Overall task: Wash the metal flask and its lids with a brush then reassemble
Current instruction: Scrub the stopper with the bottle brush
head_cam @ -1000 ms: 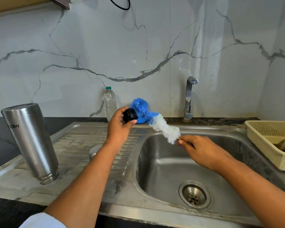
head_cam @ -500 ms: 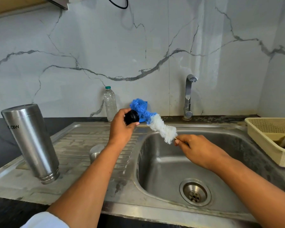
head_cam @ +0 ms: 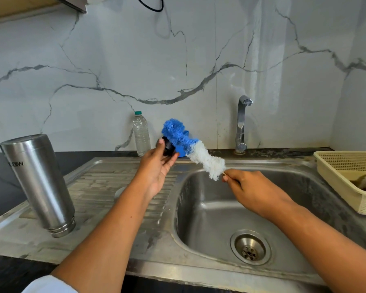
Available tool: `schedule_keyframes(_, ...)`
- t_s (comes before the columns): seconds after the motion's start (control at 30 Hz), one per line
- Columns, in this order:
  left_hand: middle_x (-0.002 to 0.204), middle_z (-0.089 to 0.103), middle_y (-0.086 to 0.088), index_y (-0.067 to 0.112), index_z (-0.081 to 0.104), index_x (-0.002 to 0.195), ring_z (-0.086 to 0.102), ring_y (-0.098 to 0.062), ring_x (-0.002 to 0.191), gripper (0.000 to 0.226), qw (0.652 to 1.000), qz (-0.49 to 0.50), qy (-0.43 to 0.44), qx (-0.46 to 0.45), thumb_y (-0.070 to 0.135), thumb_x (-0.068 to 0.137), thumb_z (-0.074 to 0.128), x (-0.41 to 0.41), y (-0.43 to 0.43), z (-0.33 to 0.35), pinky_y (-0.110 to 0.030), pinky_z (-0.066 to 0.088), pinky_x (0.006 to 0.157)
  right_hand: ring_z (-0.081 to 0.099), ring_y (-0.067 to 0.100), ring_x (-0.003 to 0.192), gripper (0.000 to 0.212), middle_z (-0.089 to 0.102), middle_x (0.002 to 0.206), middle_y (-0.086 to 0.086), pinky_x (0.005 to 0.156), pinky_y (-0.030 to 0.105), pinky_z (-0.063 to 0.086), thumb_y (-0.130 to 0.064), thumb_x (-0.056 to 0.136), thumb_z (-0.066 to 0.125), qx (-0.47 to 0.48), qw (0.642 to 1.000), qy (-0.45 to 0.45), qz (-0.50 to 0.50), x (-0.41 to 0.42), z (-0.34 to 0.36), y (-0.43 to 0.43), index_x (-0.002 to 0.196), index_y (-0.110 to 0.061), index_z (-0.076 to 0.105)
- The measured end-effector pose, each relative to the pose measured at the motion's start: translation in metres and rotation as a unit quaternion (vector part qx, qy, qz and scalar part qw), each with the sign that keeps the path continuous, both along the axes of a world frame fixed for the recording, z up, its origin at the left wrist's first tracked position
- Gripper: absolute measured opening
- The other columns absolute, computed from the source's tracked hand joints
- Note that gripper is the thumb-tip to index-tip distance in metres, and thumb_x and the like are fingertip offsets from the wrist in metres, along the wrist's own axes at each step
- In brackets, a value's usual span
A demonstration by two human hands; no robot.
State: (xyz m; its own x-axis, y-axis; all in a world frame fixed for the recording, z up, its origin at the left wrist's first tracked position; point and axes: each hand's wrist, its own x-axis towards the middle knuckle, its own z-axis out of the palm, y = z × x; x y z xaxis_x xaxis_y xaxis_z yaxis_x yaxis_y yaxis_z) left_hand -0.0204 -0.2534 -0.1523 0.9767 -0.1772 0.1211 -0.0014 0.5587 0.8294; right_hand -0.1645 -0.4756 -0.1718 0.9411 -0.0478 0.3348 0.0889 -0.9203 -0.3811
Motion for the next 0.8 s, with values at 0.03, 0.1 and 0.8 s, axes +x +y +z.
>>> schedule_keyframes(0.03, 0.12, 0.071, -0.021, -0.001, 0.062, 0.122, 0.071, -0.028, 0.111, 0.037, 1.0, -0.012, 0.0, 0.013, 0.03, 0.103, 0.058, -0.002, -0.004, -0.001, -0.032, 0.061, 0.092, 0.06, 0.015, 0.067, 0.027, 0.063, 0.077, -0.007, 0.059, 0.036, 0.048, -0.043, 0.108, 0.036, 0.004, 1.0, -0.004, -0.001, 0.002, 0.0, 0.001, 0.107, -0.034, 0.061)
schedule_keyframes(0.1, 0.118, 0.071, -0.021, -0.001, 0.062, 0.121, 0.071, -0.026, 0.104, 0.035, 1.0, -0.01, 0.008, -0.012, 0.029, 0.103, 0.059, -0.005, -0.007, 0.003, -0.03, 0.062, 0.086, 0.059, 0.014, 0.066, 0.025, 0.063, 0.077, -0.007, 0.056, 0.033, 0.044, -0.042, 0.108, 0.037, 0.007, 1.0, -0.015, -0.008, 0.003, 0.001, -0.002, 0.108, -0.035, 0.061)
schedule_keyframes(0.8, 0.132, 0.067, -0.017, 0.001, 0.058, 0.129, 0.067, -0.026, 0.122, 0.03, 0.997, -0.021, -0.078, 0.009, -0.002, 0.099, 0.058, 0.011, 0.001, -0.011, -0.033, 0.055, 0.103, 0.013, 0.011, 0.051, 0.033, 0.025, 0.063, -0.001, 0.043, 0.02, 0.008, -0.036, 0.107, 0.048, 0.458, 0.854, 0.237, 0.069, -0.014, 0.016, -0.009, 0.109, -0.013, 0.071)
